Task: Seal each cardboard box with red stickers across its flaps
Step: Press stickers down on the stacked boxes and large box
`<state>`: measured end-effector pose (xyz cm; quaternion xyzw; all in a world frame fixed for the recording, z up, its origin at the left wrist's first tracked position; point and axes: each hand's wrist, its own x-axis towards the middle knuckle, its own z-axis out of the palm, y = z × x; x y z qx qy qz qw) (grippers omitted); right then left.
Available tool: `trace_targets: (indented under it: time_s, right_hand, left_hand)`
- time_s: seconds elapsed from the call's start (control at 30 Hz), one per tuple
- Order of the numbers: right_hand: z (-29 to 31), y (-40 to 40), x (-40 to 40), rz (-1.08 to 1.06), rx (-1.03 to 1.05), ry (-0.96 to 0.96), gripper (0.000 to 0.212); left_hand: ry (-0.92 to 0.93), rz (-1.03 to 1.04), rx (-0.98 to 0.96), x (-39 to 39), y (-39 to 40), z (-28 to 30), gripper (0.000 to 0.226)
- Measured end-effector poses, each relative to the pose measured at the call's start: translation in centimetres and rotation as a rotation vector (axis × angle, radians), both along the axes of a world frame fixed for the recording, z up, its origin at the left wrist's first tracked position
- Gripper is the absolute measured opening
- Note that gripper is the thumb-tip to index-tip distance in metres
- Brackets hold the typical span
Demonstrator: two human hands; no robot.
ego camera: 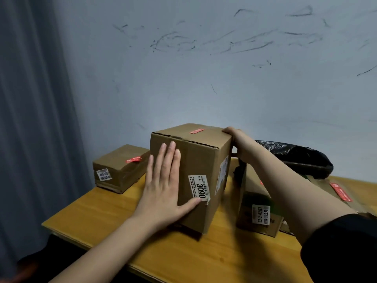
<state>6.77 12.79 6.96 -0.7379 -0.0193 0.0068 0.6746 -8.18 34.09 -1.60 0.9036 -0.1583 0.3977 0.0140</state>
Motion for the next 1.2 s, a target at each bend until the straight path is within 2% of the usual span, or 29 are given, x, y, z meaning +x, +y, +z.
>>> trace_targets:
  time_s: [0.4, 0.8, 0.9, 1.03, 1.07, 1.13, 1.17, 1.2]
  right_hand:
    - [-1.6, -1.8, 5.2, -0.035, 0.005, -0.05, 0.01]
    - [-2.6, -2.9, 7.8, -0.061, -0.006, -0.068, 0.026]
    - [-2.7, -3.0, 8.0, -0.06, -0.006, -0.074, 0.014]
    - [-2.6, -3.1, 7.8, -0.063, 0.015, -0.062, 0.01]
    - [-2.4, -3.1, 7.4, -0.065, 0.003, -0.058, 0.015]
    - [-2.4, -3.2, 7.4, -0.081, -0.017, -0.036, 0.04]
    - [-2.4, -3.3, 7.5, -0.088, -0.021, -0.035, 0.045]
    - [-2.4, -3.2, 7.5, -0.094, -0.028, -0.043, 0.041]
  left_hand:
    - [-0.023, 0.043, 0.018, 4.1, -3.1, -1.8, 0.105]
    - [-0.002, 0.047, 0.013, 6.4, -4.5, -3.3, 0.103]
    - [0.002, 0.051, 0.019, 6.5, -4.5, -3.4, 0.103]
    - [-0.004, 0.041, 0.023, 6.5, -4.6, -3.5, 0.101]
    - [-0.008, 0.04, 0.025, 6.5, -4.6, -3.6, 0.101]
    - [-0.013, 0.041, 0.028, 6.4, -4.5, -3.7, 0.1]
    - [-0.016, 0.041, 0.027, 6.4, -4.5, -3.8, 0.1]
    - [-0.017, 0.042, 0.025, 6.3, -4.4, -3.8, 0.1]
